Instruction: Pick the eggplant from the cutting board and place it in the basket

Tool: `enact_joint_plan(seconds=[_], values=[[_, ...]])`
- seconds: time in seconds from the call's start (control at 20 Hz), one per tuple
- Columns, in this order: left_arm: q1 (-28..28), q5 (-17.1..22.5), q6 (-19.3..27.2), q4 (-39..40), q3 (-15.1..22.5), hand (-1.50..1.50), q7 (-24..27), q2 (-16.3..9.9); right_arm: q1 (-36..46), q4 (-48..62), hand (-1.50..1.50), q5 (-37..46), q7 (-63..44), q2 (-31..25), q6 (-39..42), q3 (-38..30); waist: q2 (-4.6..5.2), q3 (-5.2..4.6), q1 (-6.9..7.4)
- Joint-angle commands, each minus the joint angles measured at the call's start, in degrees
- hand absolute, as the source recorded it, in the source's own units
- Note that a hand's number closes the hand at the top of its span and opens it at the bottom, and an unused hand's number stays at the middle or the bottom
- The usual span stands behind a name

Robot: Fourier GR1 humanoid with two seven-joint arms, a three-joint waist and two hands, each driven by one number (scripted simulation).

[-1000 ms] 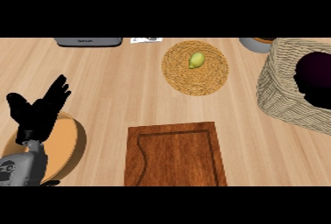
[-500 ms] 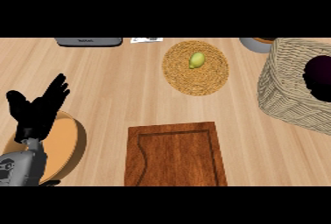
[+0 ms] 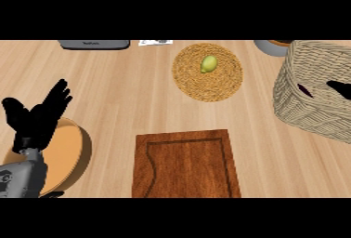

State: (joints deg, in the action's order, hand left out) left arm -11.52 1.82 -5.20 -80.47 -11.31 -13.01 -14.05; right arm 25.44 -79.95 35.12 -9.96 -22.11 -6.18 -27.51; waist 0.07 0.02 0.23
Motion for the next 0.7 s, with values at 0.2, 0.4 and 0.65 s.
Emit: enact_joint_plan(seconds=[0.2, 0.4, 0.65], values=[[0.0, -0.46, 0.29, -0.72, -0.16, 0.0, -0.74, -0.25, 1.56, 2.11, -1.5, -8.89, 2.52, -2.83, -1.35, -5.76, -0.12, -0.01, -0.41], [-0.53, -0.08, -0.32, 0.39, -0.04, 0.0, -0.74, -0.14, 3.68, 1.96, -1.5, -15.32, 0.06, -1.64, -4.33, -12.18, -0.14, -0.01, -0.71], [0.07, -0.02, 0.05, 0.91, -0.8, 0.0, 0.73, -0.07, -0.11, 4.54, -1.5, -28.12, -0.79, -9.69, 3.6, -24.08, -0.24, 0.02, -1.34]])
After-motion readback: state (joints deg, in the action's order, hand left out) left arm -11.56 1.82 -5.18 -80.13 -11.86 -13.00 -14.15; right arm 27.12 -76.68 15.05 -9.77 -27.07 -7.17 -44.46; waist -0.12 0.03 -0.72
